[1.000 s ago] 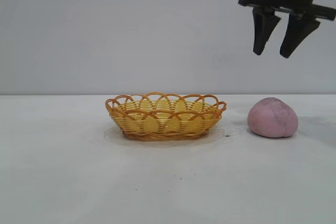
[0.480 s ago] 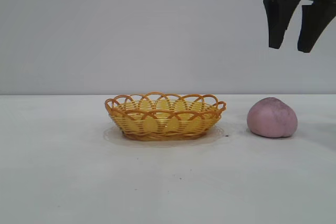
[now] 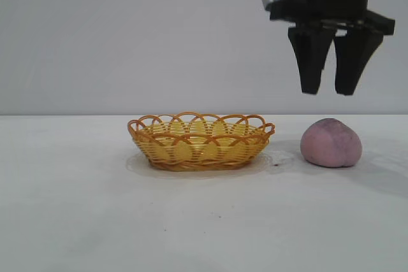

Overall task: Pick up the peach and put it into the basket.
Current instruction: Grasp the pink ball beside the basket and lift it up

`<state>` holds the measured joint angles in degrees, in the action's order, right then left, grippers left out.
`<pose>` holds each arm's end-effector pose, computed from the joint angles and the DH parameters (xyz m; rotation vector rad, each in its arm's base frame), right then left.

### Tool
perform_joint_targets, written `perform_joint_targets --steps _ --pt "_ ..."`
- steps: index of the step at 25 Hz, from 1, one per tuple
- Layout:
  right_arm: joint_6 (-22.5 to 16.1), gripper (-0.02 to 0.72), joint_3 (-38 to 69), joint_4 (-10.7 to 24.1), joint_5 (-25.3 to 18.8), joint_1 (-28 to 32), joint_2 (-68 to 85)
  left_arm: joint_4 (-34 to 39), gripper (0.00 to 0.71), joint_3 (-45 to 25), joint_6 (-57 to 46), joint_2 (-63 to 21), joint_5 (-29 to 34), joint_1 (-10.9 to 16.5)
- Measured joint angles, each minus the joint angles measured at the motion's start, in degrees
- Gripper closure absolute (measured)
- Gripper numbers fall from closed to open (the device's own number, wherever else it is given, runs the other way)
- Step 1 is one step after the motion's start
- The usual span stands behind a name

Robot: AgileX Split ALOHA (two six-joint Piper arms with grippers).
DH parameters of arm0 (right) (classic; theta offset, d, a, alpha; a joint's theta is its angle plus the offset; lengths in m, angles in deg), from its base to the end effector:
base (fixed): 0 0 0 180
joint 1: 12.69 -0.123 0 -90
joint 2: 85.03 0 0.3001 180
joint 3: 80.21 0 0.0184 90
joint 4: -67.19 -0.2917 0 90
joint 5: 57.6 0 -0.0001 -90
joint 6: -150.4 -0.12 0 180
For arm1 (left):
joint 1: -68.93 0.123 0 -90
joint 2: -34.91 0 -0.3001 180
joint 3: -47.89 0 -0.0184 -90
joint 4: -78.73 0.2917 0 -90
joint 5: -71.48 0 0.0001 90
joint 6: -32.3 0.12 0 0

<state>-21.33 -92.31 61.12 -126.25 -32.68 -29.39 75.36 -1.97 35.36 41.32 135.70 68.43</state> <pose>0.4137 0.1631 0.1579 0.7002 -3.0324 -0.1499 0.0373 -0.0067 0.2730 0.0702 2.1006 -0.0442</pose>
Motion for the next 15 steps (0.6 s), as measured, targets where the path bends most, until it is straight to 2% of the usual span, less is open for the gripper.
perform_joint_targets --steps 6,14,15 --pt "0.0 0.344 -0.1 0.7 2.6 0.0 -2.5 0.0 0.160 0.0 0.0 0.0 0.0 0.0" --pt "0.0 0.344 -0.1 1.9 4.1 0.0 -5.1 0.0 0.160 0.0 0.0 0.0 0.0 0.0" --pt "0.0 0.398 -0.1 2.0 4.1 0.0 -5.3 0.0 0.160 0.0 0.0 0.0 0.0 0.0"
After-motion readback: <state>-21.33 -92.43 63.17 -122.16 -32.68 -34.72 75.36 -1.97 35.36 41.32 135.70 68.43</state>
